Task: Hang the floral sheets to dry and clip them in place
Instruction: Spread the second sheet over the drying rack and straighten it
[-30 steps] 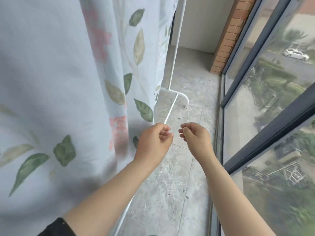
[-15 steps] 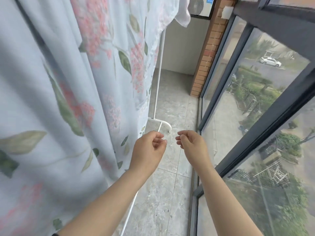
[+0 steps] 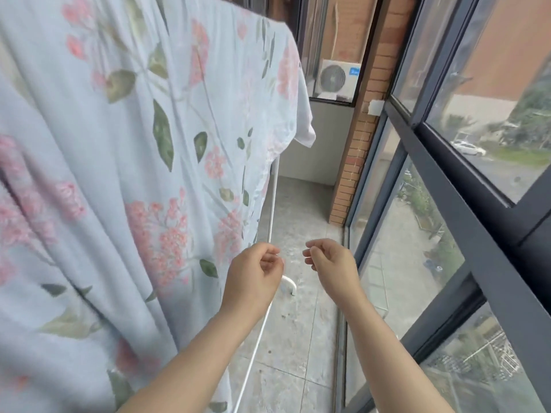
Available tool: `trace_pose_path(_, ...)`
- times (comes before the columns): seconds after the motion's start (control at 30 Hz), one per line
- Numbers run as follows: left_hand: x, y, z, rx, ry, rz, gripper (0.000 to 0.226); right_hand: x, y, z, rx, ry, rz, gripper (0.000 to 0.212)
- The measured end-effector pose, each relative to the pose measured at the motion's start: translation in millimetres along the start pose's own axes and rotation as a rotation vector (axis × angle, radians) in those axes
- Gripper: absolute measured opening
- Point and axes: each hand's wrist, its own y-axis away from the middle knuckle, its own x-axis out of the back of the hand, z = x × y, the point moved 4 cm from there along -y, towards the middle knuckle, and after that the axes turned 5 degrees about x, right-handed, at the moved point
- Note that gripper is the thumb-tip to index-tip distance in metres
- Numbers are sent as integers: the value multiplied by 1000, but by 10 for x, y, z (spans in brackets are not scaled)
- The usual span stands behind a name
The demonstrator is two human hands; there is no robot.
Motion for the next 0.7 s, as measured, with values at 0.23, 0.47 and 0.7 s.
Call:
trace_pose_path(0.23, -154, -542, 256, -56, -31, 28, 10, 229, -608, -212, 56, 12, 40, 24)
trace_pose_path(0.47, -372, -1290, 452, -93, -39, 35, 11, 339, -1317, -375, 97, 69, 60, 24)
trace_pose_path(0.7, -529, -2205, 695, -144, -3, 4, 9, 492, -2141, -554, 110, 137, 103, 22)
